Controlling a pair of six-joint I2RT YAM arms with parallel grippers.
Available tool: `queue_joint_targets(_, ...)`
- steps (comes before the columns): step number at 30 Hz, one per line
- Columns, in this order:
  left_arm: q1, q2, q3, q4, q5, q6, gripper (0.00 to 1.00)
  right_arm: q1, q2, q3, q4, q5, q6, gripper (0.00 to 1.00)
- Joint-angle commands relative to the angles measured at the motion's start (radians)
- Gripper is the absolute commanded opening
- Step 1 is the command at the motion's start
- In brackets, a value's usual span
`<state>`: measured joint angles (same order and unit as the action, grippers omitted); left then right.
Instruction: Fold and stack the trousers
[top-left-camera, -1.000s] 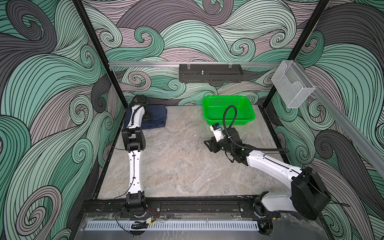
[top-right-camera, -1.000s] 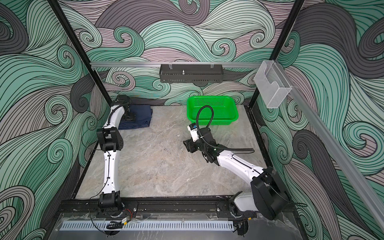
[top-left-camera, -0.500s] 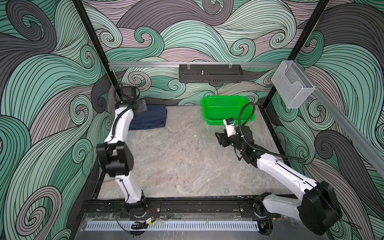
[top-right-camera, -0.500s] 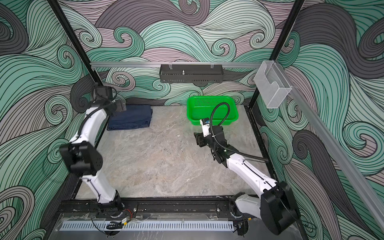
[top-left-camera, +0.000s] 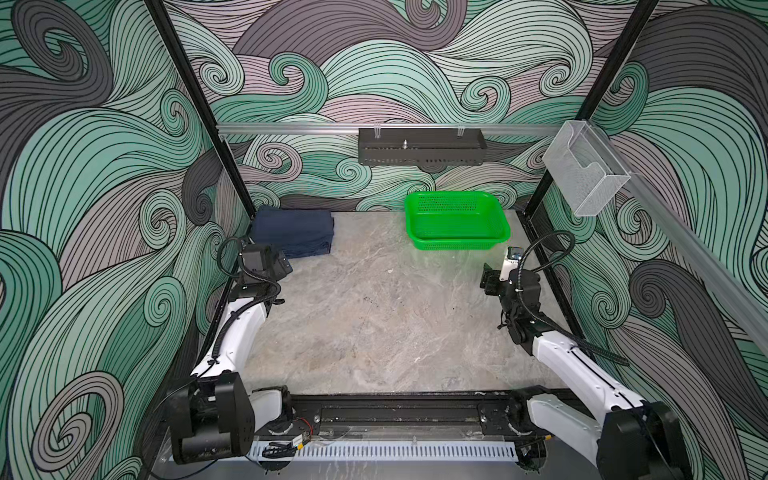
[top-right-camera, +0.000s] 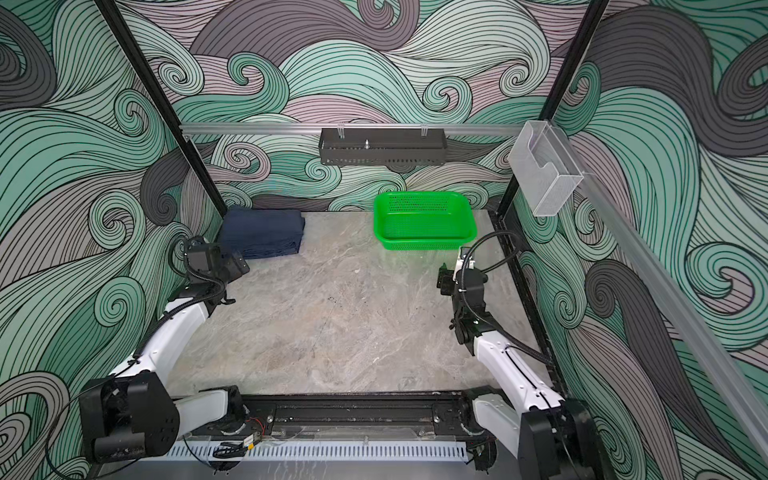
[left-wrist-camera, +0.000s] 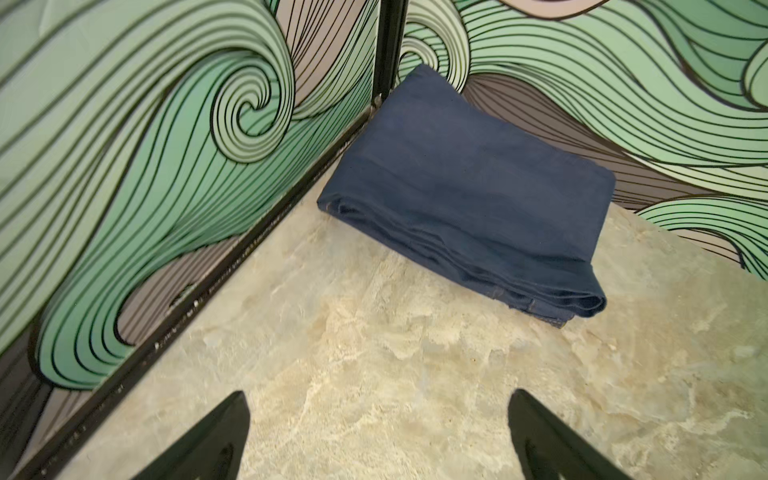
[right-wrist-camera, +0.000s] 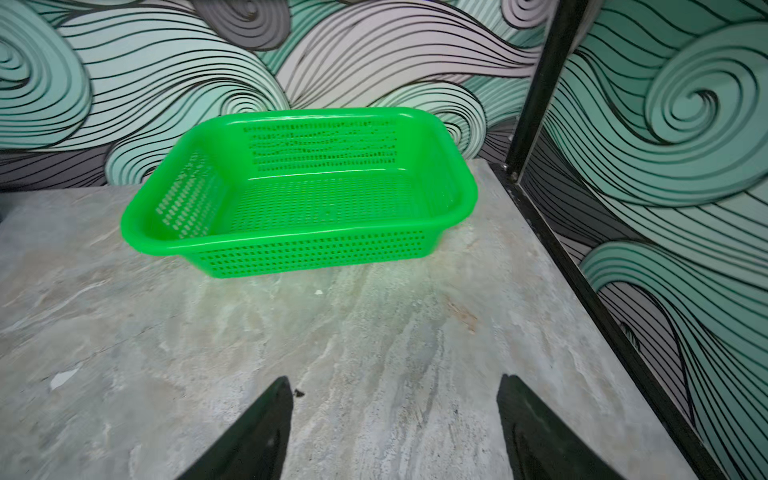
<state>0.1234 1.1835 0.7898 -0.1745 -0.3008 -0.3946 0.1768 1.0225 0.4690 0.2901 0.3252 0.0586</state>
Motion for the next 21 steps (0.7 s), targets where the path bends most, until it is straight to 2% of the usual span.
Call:
queue_joint_targets(1,0.009,-0.059,-0.041,0.082,-0.032,-0.1,0.99,-0.025,-0.032,-0.047,0.098,0.086,-0.002,0.86)
queue_joint_targets(4,0.009,-0.092,-0.133,0.149,-0.043,-0.127,0.99,-0.05,-0.061,-0.106,0.156,0.094,-0.015,0.99)
queue_joint_targets(8,0.007,-0.107,-0.227,0.248,-0.043,-0.147,0.99,-0.095,-0.06,-0.179,0.26,0.028,-0.005,0.99)
queue_joint_targets(14,-0.005,-0.062,-0.329,0.422,-0.077,-0.167,0.99,-0.129,0.163,-0.196,0.463,-0.013,0.023,0.99)
queue_joint_targets(17,-0.011,-0.061,-0.362,0.511,-0.074,-0.105,0.99,-0.131,0.274,-0.194,0.552,-0.015,0.021,0.99)
queue_joint_targets(21,-0.013,-0.028,-0.366,0.565,-0.069,-0.046,0.99,-0.133,0.351,-0.181,0.617,-0.047,-0.01,0.99)
